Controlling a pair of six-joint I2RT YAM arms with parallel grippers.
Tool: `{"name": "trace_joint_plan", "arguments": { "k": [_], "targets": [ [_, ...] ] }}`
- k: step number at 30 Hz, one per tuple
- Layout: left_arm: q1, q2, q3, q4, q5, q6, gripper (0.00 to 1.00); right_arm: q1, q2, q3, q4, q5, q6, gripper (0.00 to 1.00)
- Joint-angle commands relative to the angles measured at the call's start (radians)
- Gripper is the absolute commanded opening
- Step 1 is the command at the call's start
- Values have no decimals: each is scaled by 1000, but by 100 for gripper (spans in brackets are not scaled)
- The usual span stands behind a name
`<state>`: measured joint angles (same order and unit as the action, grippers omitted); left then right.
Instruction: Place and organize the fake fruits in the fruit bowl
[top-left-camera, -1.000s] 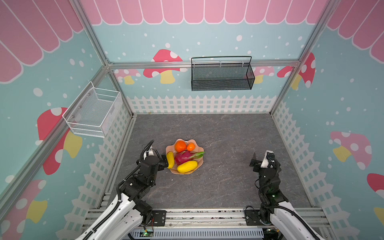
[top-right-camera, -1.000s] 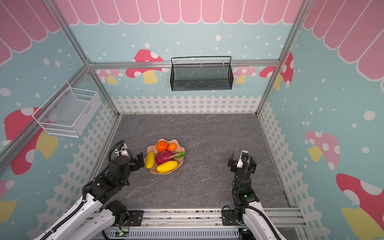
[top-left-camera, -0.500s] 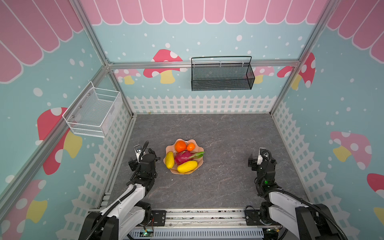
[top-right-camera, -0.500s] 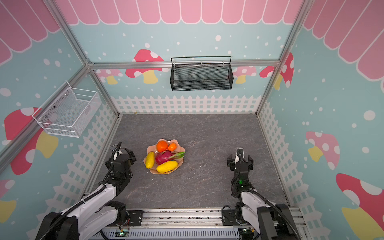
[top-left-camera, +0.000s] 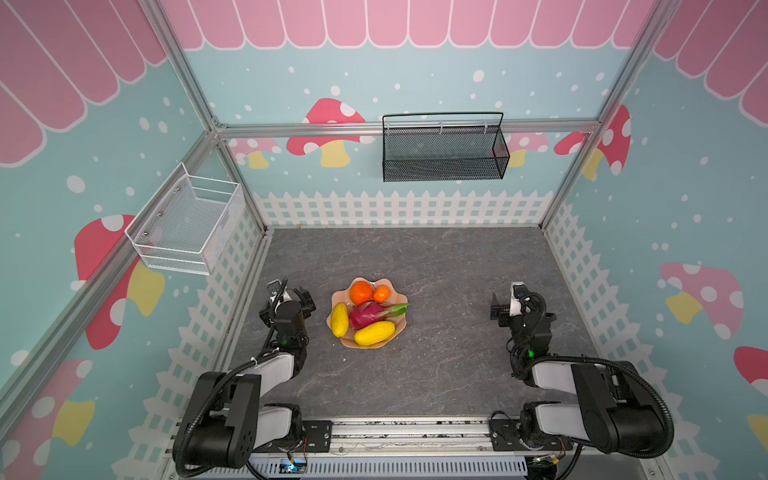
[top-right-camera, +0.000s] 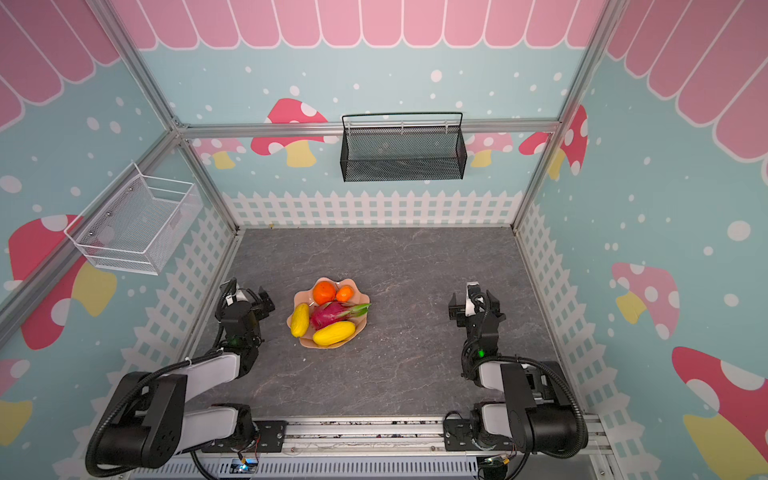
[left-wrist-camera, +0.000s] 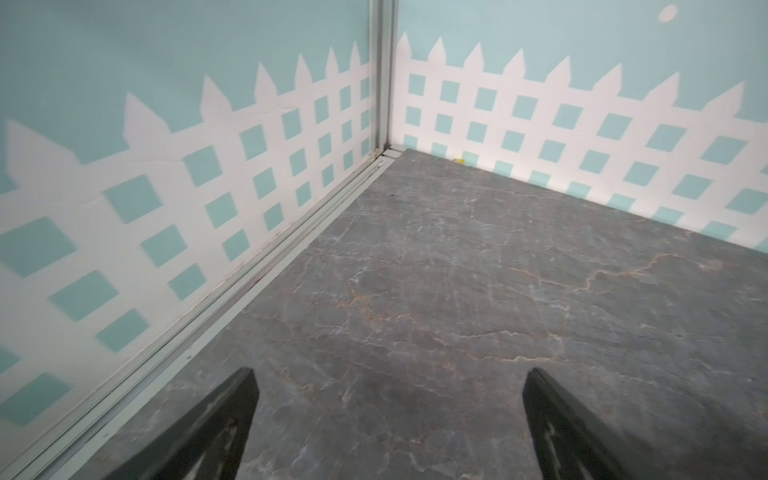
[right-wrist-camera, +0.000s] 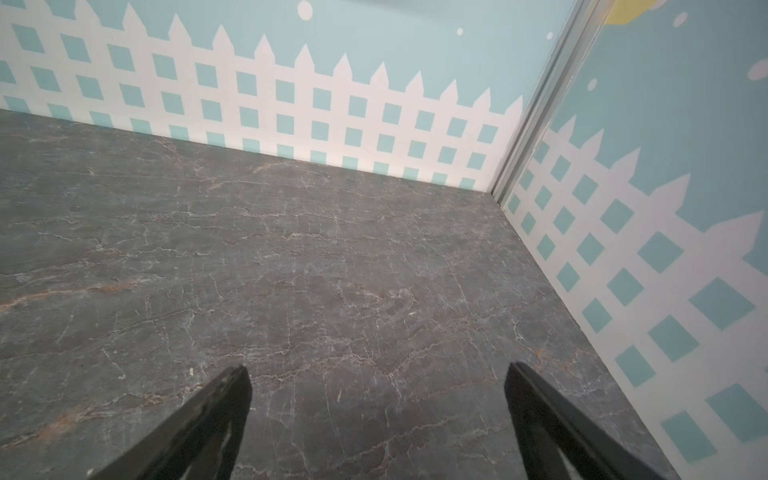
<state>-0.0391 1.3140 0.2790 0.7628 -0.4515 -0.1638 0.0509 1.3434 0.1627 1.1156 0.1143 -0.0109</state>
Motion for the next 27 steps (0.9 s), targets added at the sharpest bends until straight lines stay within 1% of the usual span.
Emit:
{"name": "trace_joint_plan", "arguments": {
  "k": [1,3,4,5,6,7,8,9,10,11,12,13,14,16,18,20,21,23,27],
  "targets": [
    [7,146,-8,299,154,66,100,-12,78,3,169,-45,-40,98],
    [5,253,0,399,192,95,100,-21,148,-10,246,-74,-44,99],
    [4,222,16,324,202,86,100,-23,180,-15,302,-89,-49,98],
    [4,185,42,201,204,82,100,-23,184,-11,305,-101,-60,98],
    [4,201,52,203,208,85,100,-25,160,8,224,-119,-62,98],
    [4,234,60,247,213,103,100,-29,174,20,218,-126,-59,98],
    [4,224,83,200,239,110,100,-36,183,22,238,-128,-48,98],
    [2,204,122,77,277,113,100,-44,175,31,204,-134,-41,98],
    [3,224,133,73,286,124,100,-50,172,40,177,-136,-33,98],
    [4,232,113,135,289,127,100,-51,179,42,182,-112,-21,98],
    [4,217,132,73,291,119,100,-52,179,48,176,-95,-11,98],
    [4,215,128,75,292,120,100,-52,177,47,173,-94,-12,98],
    [5,229,119,120,288,125,100,-51,177,47,172,-95,-11,98],
    [5,214,126,79,292,119,100,-52,176,47,173,-94,-12,98],
    [4,228,118,119,288,125,100,-51,177,48,171,-95,-12,98],
    [5,218,124,91,291,121,100,-52,177,48,172,-94,-12,98],
    [4,227,119,116,288,125,100,-51,177,47,173,-95,-12,98],
    [4,219,122,93,290,121,100,-51,177,47,172,-95,-13,98],
    [5,224,120,107,289,124,100,-53,181,52,167,-99,-10,98]
  ]
}}
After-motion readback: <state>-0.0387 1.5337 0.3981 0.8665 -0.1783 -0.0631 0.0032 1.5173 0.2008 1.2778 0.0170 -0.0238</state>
